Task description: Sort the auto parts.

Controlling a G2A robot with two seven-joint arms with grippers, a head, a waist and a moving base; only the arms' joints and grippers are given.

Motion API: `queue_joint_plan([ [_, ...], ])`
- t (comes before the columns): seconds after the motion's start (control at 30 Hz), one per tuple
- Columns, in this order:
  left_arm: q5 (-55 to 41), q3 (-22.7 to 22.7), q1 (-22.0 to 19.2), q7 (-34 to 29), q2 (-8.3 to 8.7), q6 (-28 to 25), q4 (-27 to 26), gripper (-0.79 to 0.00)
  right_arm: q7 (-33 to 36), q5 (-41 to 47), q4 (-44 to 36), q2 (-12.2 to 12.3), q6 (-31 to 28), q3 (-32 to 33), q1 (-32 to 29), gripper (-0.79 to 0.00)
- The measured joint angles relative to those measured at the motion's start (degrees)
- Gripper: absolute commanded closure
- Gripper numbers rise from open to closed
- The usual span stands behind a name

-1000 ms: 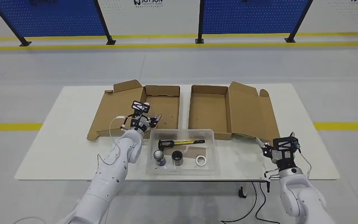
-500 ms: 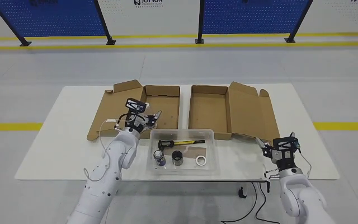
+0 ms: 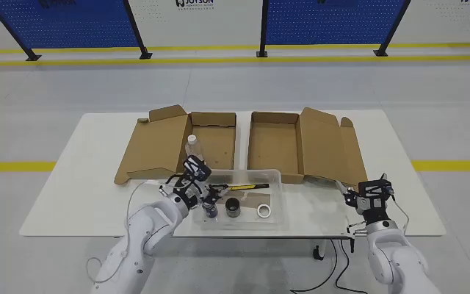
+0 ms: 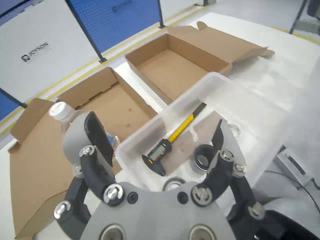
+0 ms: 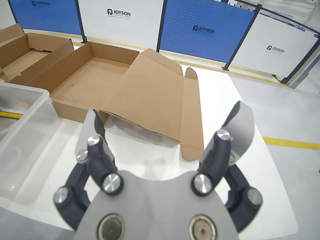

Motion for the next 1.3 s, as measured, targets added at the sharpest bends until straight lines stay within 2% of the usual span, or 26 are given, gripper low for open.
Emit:
queue_joint_plan([
  [0.2,1.3,3.0,-1.6,-4.7,0.12,-3.6,0.3,-0.785,0.0,0.0,0.0,0.0,0.0,0.0,0.0,-0.785],
  [0.33,3.9,6.1,-4.4,-9.8,-0.18,-2.5,1.7,-0.785,0.0,0.0,0.0,0.0,0.0,0.0,0.0,-0.785],
  [0.53,-0.8,9.1,-7.5,-15.6,-0.92,-0.1,3.1,-0.785,0.0,0.0,0.0,0.0,0.0,0.0,0.0,-0.785],
  [0.9,-1.4,9.3,-7.8,-15.8,-0.96,-0.1,3.1,-0.785,0.0,0.0,0.0,0.0,0.0,0.0,0.0,-0.785],
  [1.07,-4.8,8.1,-6.8,-15.0,-0.87,1.2,3.4,-0.785,0.0,0.0,0.0,0.0,0.0,0.0,0.0,-0.785],
  [1.2,-12.0,7.1,-7.7,-17.7,-0.95,1.3,3.7,-0.785,0.0,0.0,0.0,0.0,0.0,0.0,0.0,-0.785],
  [1.3,-18.1,6.9,-9.6,-22.7,-1.00,1.4,5.0,-0.785,0.0,0.0,0.0,0.0,0.0,0.0,0.0,-0.785],
])
